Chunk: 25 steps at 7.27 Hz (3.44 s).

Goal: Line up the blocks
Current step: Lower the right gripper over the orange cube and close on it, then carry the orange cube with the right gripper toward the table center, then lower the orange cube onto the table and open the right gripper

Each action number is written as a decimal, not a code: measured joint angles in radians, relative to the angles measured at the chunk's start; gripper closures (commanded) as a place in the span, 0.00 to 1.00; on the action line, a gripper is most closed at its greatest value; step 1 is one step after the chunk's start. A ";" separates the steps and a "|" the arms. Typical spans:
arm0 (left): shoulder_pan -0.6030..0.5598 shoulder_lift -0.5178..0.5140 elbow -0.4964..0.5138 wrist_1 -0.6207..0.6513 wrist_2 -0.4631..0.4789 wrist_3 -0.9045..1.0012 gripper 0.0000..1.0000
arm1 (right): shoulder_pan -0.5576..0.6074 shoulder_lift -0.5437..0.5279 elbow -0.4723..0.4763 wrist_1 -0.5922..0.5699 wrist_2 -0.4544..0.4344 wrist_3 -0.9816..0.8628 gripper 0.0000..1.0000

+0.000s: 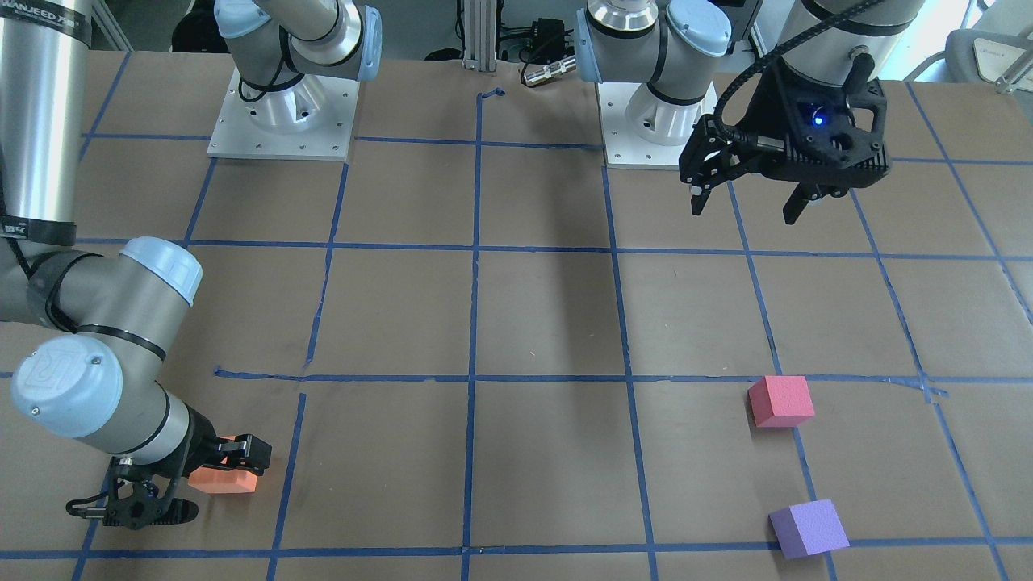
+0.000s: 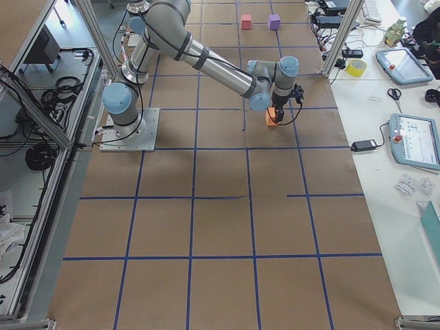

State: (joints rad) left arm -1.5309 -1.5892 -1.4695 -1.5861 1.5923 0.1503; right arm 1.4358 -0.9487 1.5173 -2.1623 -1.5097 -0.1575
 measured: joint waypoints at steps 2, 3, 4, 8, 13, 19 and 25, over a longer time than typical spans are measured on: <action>0.000 0.000 0.000 0.000 0.000 0.000 0.00 | 0.000 0.004 0.000 -0.003 -0.005 -0.001 0.58; 0.000 0.000 0.000 -0.001 0.000 0.000 0.00 | 0.000 0.005 -0.003 -0.004 -0.006 -0.002 0.61; 0.000 0.000 0.000 0.000 0.000 0.000 0.00 | 0.000 0.003 -0.008 -0.003 -0.007 0.003 0.61; 0.000 0.000 0.000 0.000 0.000 0.000 0.00 | 0.117 0.010 -0.035 -0.031 -0.006 0.097 0.59; 0.000 0.000 0.000 -0.001 0.002 0.000 0.00 | 0.417 0.142 -0.241 -0.042 -0.115 0.486 0.56; 0.002 0.000 0.000 0.000 0.003 0.001 0.00 | 0.477 0.175 -0.321 0.029 -0.073 0.595 0.52; 0.002 0.000 0.000 0.000 0.003 0.001 0.00 | 0.483 0.184 -0.319 0.031 -0.068 0.607 0.50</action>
State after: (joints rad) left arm -1.5290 -1.5892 -1.4695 -1.5864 1.5957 0.1515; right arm 1.9189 -0.7645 1.1980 -2.1310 -1.5773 0.4492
